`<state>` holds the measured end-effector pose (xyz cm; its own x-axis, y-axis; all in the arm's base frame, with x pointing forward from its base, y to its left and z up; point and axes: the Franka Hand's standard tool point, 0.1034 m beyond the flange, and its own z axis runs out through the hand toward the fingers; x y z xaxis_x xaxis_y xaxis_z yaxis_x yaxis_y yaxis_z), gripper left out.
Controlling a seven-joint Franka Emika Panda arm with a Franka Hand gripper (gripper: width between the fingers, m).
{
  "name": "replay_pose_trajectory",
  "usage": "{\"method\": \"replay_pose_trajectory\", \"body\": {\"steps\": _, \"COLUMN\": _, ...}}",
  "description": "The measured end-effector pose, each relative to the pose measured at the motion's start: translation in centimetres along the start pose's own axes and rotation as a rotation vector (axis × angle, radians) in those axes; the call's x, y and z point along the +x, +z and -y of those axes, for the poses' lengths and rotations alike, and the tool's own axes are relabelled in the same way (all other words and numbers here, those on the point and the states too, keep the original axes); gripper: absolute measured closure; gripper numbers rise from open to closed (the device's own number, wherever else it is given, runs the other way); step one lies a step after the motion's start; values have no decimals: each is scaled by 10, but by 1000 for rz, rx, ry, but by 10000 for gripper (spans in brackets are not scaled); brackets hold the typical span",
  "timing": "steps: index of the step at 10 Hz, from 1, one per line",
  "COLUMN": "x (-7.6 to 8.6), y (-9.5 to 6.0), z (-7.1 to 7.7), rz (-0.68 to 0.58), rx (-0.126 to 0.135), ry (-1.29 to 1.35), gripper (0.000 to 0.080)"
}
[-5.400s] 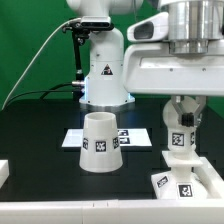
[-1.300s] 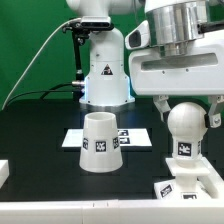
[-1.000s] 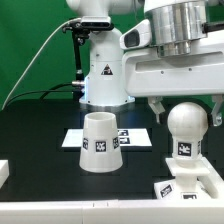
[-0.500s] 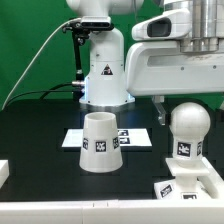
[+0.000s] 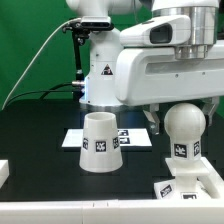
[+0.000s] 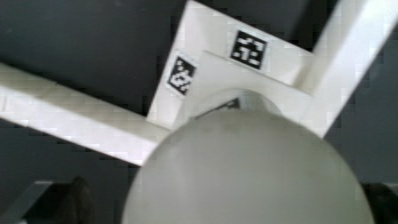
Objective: Assemble lamp
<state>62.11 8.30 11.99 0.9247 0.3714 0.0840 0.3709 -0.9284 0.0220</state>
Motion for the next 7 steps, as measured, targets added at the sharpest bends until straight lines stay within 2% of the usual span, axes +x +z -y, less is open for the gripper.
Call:
{"method": "replay_pose_trajectory", "body": {"steps": 1, "x": 0, "y": 0, "z": 0, "rz": 0, "rx": 0, "ry": 29, "gripper": 203}}
{"method": "replay_pose_trajectory", "body": {"steps": 2, "x": 0, "y": 0, "z": 0, "rz": 0, "rx": 0, "ry": 30, "gripper": 226}}
{"method": "replay_pose_trajectory", "body": {"steps": 5, "x": 0, "y": 0, "z": 0, "rz": 0, "rx": 1, "ry": 233, "gripper": 225}}
{"method": "replay_pose_trajectory", "body": {"steps": 6, "x": 3, "y": 1, "z": 3, "rz": -15, "rx": -7, "ry": 405, "gripper": 225}}
{"method": "replay_pose_trajectory", "body": {"steps": 7, "x": 4, "y": 1, "z": 5, "rz": -20, "rx": -26, "ry": 528, "gripper": 225}}
